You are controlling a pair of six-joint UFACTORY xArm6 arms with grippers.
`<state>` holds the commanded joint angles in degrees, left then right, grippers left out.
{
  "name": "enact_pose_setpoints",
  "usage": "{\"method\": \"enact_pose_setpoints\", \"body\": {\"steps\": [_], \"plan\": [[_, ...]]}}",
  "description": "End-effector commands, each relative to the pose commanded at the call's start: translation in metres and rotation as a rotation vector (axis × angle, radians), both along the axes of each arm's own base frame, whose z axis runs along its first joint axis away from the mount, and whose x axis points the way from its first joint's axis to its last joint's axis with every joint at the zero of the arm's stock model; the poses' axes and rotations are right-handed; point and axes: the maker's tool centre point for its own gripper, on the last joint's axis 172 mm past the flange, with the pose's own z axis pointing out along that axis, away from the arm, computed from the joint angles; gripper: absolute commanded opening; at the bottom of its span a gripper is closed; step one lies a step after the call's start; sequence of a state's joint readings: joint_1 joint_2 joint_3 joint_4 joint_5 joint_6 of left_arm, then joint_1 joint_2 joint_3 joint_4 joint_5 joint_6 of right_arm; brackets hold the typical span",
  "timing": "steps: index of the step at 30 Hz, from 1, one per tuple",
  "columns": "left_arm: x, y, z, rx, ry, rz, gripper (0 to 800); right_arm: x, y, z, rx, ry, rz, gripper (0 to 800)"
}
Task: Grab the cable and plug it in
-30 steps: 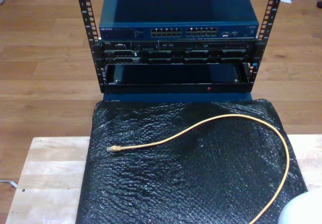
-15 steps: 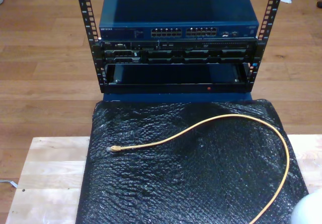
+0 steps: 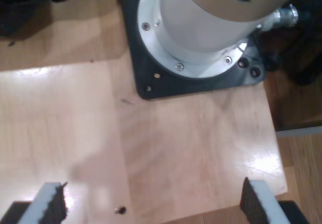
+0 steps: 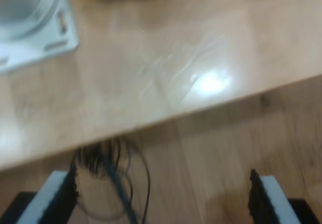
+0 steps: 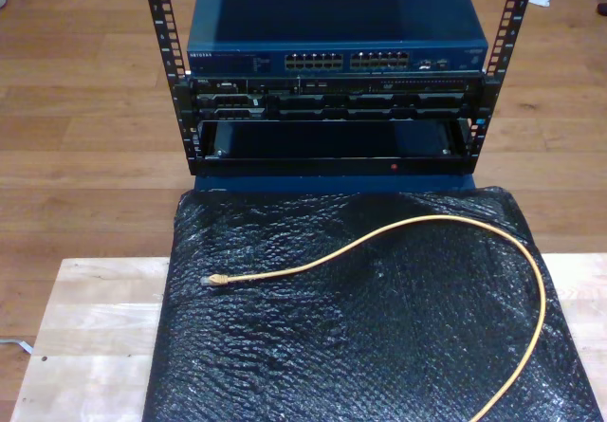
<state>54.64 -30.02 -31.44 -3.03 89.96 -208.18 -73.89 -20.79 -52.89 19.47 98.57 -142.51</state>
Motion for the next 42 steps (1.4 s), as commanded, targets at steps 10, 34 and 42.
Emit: {"method": "enact_pose_setpoints", "body": {"steps": [10,34,42], "plan": [[0.028,-0.032,0.008,-0.043,0.021,0.050,800,0.051,0.031,0.059,0.090,-0.041,-0.029,799],[0.058,-0.083,0.009,-0.148,0.046,0.150,800,0.131,0.096,0.123,0.158,-0.098,0.023,799],[0.062,-0.085,0.009,-0.158,0.035,0.163,800,0.149,0.120,0.128,0.157,-0.071,0.050,799]]}}
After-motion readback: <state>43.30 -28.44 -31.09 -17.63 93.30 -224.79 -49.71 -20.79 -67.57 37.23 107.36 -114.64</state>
